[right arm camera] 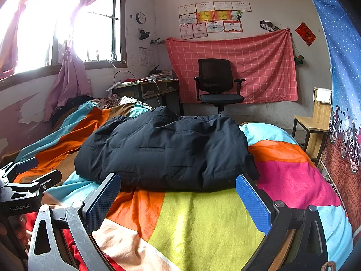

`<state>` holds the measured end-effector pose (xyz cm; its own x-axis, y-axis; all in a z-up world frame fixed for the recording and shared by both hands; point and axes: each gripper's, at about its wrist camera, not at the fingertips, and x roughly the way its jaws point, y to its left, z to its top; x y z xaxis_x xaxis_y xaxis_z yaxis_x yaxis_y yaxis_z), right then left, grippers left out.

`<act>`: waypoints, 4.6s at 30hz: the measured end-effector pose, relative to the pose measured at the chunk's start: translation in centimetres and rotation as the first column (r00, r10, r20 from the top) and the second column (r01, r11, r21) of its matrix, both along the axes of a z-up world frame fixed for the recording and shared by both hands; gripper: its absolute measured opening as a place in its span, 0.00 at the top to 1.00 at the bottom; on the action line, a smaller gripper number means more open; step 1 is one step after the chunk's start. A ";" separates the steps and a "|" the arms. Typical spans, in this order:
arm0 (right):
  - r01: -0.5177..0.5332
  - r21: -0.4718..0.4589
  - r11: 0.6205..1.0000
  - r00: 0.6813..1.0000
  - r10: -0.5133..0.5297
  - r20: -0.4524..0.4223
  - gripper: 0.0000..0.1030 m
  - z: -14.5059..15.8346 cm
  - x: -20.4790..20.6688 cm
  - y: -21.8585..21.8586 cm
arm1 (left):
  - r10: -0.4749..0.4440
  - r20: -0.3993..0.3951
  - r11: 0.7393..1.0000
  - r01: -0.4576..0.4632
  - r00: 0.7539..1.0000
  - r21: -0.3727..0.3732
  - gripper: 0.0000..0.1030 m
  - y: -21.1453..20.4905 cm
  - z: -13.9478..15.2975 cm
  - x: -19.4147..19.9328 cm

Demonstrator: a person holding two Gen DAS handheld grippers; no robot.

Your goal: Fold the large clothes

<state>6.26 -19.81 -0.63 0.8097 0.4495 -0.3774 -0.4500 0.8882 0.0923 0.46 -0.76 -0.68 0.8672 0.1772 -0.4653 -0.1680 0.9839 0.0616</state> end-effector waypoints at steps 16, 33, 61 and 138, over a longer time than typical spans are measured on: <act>0.001 0.000 1.000 1.000 -0.001 -0.001 0.00 0.0 0.0 0.0 | 0.002 0.001 1.000 -0.002 1.000 0.000 0.02 -0.2 0.0 0.0; 0.001 -0.001 1.000 1.000 -0.001 -0.001 0.00 -0.1 -0.1 0.1 | 0.003 0.001 1.000 -0.003 1.000 0.000 0.02 -0.3 -0.1 -0.1; 0.001 0.000 1.000 1.000 -0.001 -0.001 0.00 -0.1 -0.1 0.1 | 0.003 0.003 1.000 -0.003 1.000 -0.001 0.02 -0.8 -0.1 -0.1; -0.002 -0.005 1.000 1.000 0.002 -0.005 0.00 -0.2 -0.2 0.2 | 0.003 0.006 1.000 -0.003 1.000 -0.013 0.02 -1.0 0.1 -0.2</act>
<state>6.02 -19.62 -0.83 0.8072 0.4488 -0.3834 -0.4510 0.8880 0.0900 0.26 -1.80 -0.62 0.8693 0.1741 -0.4627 -0.1715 0.9840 0.0479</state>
